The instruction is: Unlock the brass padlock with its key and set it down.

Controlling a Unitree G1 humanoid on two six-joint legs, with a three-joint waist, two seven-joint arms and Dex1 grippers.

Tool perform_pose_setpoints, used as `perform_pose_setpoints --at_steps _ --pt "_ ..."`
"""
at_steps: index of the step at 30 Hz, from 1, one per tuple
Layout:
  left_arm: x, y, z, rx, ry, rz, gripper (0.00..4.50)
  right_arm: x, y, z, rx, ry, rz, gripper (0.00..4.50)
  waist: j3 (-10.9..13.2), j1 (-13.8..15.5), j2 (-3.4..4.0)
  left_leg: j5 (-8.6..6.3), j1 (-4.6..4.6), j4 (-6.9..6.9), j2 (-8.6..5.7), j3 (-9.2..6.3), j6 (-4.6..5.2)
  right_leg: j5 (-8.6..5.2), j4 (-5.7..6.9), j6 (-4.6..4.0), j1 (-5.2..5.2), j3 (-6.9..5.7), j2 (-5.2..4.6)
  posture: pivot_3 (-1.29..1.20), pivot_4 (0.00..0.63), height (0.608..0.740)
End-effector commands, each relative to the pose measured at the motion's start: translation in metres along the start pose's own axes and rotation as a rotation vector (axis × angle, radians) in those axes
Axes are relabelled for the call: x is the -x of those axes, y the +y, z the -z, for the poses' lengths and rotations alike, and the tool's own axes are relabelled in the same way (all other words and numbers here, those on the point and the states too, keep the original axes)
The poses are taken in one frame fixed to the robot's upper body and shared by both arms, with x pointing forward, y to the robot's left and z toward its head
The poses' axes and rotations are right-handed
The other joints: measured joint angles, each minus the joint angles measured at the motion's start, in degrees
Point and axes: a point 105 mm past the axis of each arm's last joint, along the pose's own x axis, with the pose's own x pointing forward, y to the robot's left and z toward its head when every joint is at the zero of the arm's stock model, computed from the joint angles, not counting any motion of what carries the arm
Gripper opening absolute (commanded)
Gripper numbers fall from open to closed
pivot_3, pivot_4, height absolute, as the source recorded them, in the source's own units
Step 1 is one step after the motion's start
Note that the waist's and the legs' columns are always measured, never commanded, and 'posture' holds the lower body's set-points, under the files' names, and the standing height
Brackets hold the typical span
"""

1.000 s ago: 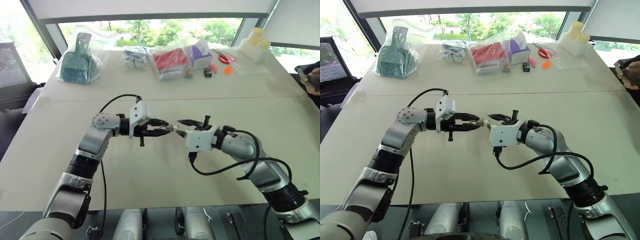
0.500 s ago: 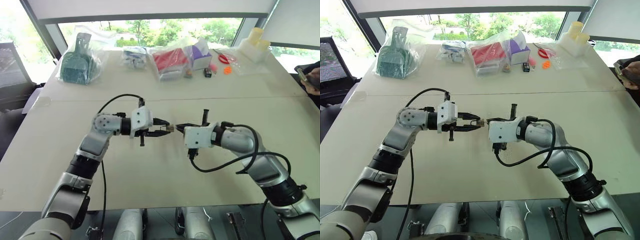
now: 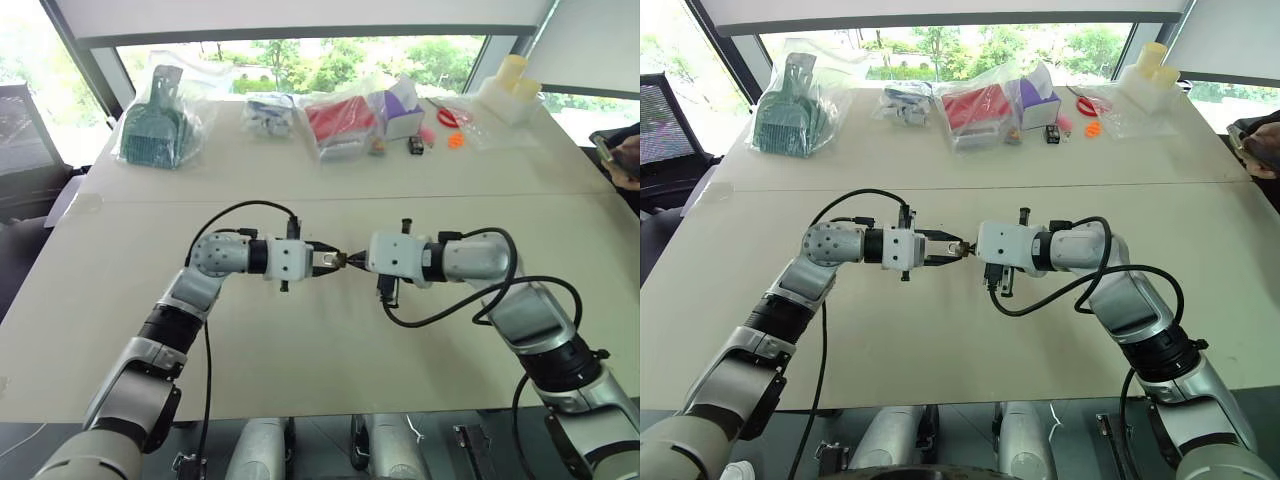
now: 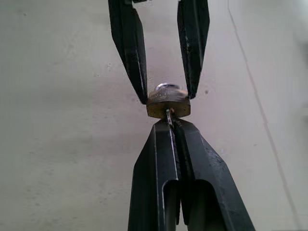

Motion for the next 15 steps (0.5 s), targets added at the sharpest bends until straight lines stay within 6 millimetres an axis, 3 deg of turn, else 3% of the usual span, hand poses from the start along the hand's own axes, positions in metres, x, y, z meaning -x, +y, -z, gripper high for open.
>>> perform_pose_setpoints --at_steps 1,9,15 --pt "0.006 0.014 -0.023 0.171 -0.120 -0.033 0.76 0.002 -0.011 -0.004 0.267 -0.007 0.103 0.03 0.0 0.0 0.00 0.00 0.00 0.00 0.00 0.00 0.00 0.00 0.00 0.01 0.00 0.00 0.00 0.00 0.150 0.740" --pt "0.021 0.008 -0.048 0.464 -0.207 0.099 0.76 0.008 -0.014 0.001 0.436 -0.043 0.197 0.03 0.0 -0.2 -0.01 0.01 0.03 0.00 0.00 0.00 -0.02 -0.01 0.03 0.03 0.00 0.02 0.02 0.00 0.150 0.740" --pt "0.025 0.007 -0.043 0.478 -0.168 0.103 0.76 0.016 -0.023 0.004 0.496 -0.043 0.244 2.97 0.0 0.0 -0.01 0.02 0.06 0.00 0.01 0.00 -0.03 -0.01 0.05 0.02 0.01 0.03 0.04 0.00 0.150 0.740"
